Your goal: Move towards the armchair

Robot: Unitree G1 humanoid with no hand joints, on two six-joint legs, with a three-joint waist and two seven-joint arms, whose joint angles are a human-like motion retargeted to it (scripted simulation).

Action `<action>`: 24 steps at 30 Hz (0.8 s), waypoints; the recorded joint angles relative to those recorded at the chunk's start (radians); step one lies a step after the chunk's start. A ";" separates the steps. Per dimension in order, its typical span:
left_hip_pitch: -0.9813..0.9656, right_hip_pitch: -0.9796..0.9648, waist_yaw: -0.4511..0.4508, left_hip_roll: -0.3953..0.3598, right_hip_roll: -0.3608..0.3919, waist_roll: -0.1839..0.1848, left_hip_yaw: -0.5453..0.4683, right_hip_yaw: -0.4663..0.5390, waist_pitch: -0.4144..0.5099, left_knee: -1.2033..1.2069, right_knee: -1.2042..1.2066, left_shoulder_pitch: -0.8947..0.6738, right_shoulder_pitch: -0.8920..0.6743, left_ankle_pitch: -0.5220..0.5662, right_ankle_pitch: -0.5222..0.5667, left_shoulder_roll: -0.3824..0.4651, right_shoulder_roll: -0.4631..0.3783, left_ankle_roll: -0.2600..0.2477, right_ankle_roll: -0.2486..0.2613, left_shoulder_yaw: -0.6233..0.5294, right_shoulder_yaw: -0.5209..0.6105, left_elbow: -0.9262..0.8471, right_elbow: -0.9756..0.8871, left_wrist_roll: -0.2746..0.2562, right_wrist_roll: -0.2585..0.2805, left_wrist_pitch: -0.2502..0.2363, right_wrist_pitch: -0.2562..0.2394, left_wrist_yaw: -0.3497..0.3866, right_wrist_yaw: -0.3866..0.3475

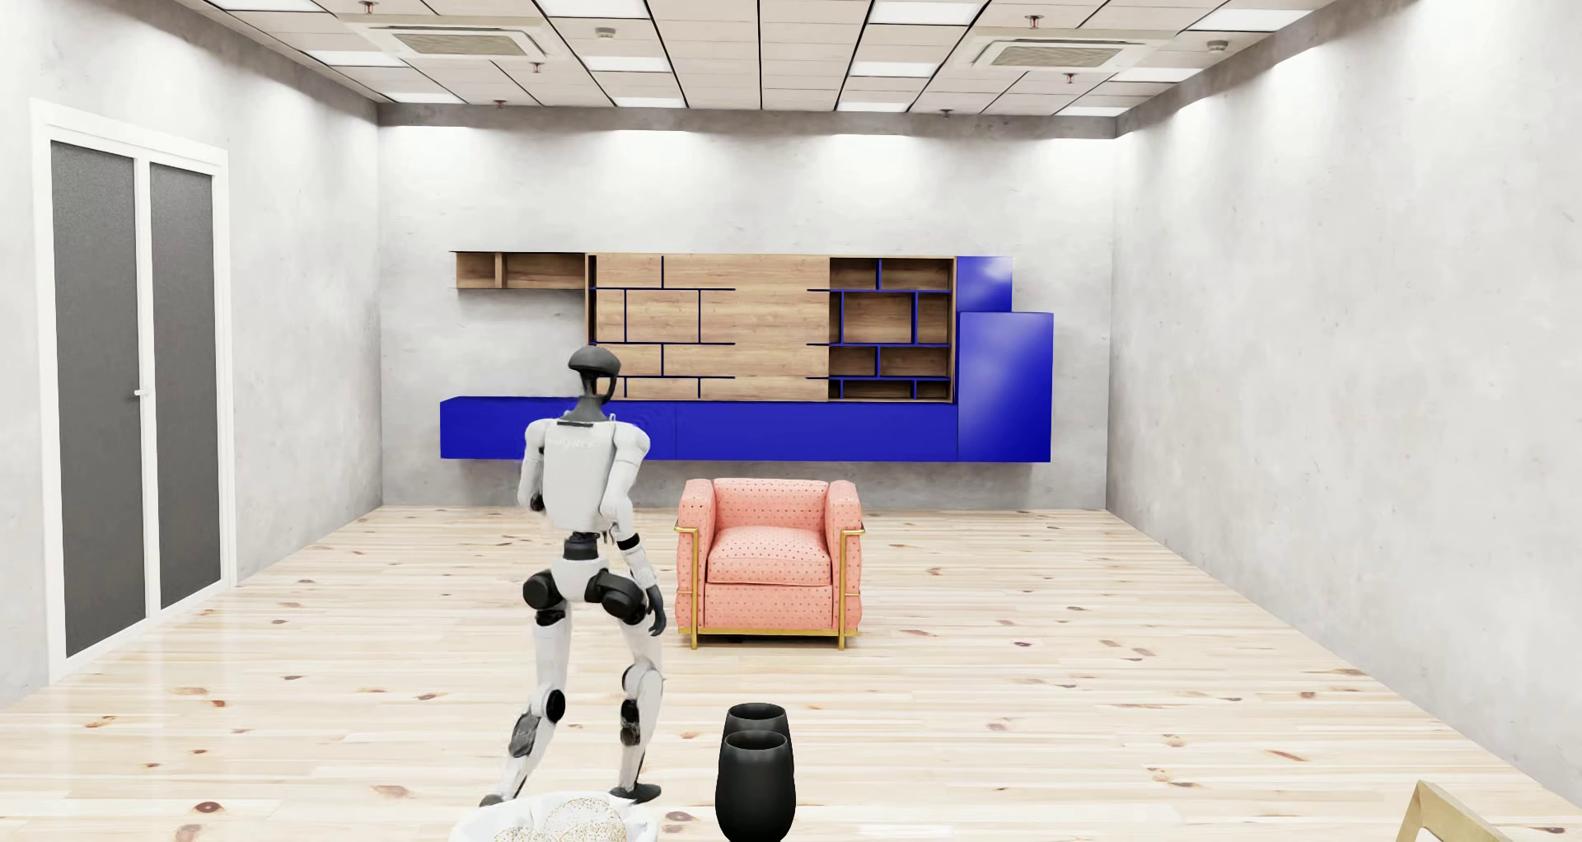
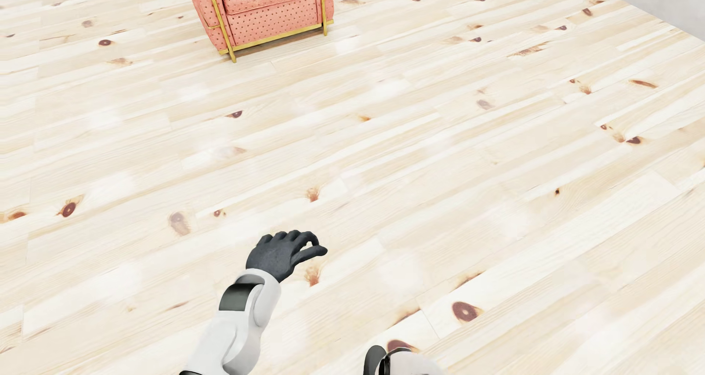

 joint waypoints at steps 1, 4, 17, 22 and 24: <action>-0.082 0.039 0.000 0.029 -0.002 0.014 -0.013 -0.018 0.003 0.191 0.034 0.029 -0.009 0.095 -0.062 -0.006 0.016 -0.067 0.008 -0.017 -0.005 0.032 -0.001 0.057 -0.005 0.017 -0.004 -0.003 -0.007; -0.325 0.208 0.024 0.125 0.012 0.043 -0.018 -0.037 0.010 0.488 0.009 0.132 -0.070 0.072 -0.172 -0.067 0.015 0.007 0.037 0.023 0.023 0.194 -0.014 0.177 -0.037 0.084 -0.033 0.051 -0.022; -0.553 0.719 0.134 0.127 0.029 0.017 0.166 -0.004 -0.005 -0.459 -0.054 0.344 -0.216 0.190 -0.204 -0.081 -0.080 0.168 0.105 0.270 0.056 0.686 -0.145 0.267 0.144 0.102 -0.012 -0.158 -0.003; -0.396 0.384 0.109 0.044 -0.197 -0.053 0.140 -0.064 0.003 -0.409 0.637 0.194 -0.149 0.003 0.042 -0.164 -0.059 0.149 0.084 0.316 0.088 0.653 0.140 0.298 0.041 0.080 0.098 -0.030 0.089; -0.313 0.221 0.081 0.022 -0.242 -0.065 0.107 -0.053 0.002 -0.445 0.716 0.101 -0.094 -0.040 0.009 -0.176 -0.043 0.133 0.077 0.271 0.086 0.615 0.148 0.322 0.028 0.044 0.056 -0.016 0.105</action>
